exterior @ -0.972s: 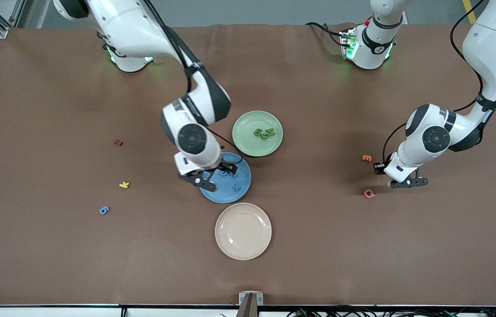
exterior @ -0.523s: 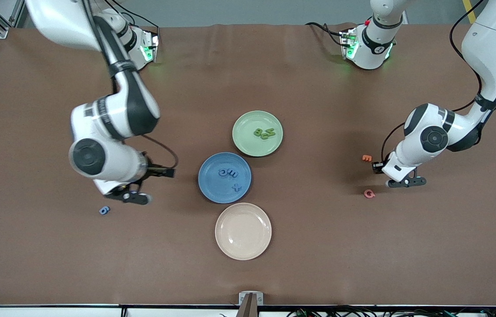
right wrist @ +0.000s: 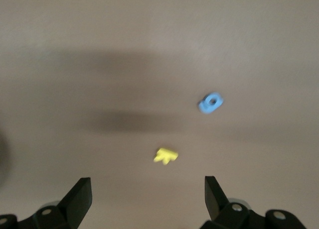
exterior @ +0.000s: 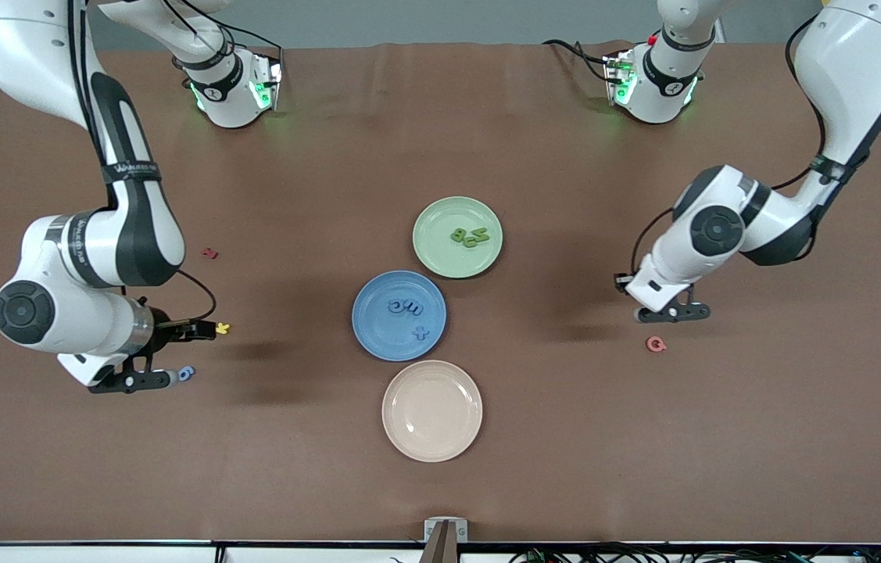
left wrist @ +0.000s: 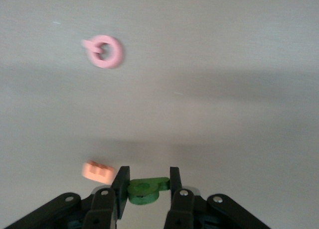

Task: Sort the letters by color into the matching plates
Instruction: 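Grasp the 9 with the right gripper while the left gripper lifts the strip, then put the strip on the green plate while the right gripper lifts the 9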

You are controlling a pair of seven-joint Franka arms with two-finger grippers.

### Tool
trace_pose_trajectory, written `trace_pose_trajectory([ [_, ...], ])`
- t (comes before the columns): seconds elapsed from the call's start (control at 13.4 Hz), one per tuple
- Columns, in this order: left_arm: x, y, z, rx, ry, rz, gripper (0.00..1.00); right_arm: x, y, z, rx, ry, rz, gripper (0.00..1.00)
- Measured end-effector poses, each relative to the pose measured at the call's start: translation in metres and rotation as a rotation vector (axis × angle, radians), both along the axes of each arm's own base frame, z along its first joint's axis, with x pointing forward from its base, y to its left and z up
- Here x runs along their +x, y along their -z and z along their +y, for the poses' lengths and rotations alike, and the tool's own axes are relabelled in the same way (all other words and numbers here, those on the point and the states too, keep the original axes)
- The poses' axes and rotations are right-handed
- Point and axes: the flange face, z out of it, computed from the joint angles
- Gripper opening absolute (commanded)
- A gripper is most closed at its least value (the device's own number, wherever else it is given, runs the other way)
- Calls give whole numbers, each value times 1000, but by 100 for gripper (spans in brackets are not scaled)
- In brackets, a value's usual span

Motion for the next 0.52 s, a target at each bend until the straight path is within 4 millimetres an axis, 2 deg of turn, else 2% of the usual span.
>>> trace_pose_trajectory([
  [0.22, -26, -3, -68, 0, -58, -5, 2, 10, 32, -33, -3, -73, -38, 100],
  [0.37, -47, -10, -128, -7, -133, -21, 2, 14, 53, -54, -3, -121, -49, 100],
  [0.52, -69, -16, -183, -25, -189, -30, 2, 15, 68, -62, -2, -147, -48, 100],
])
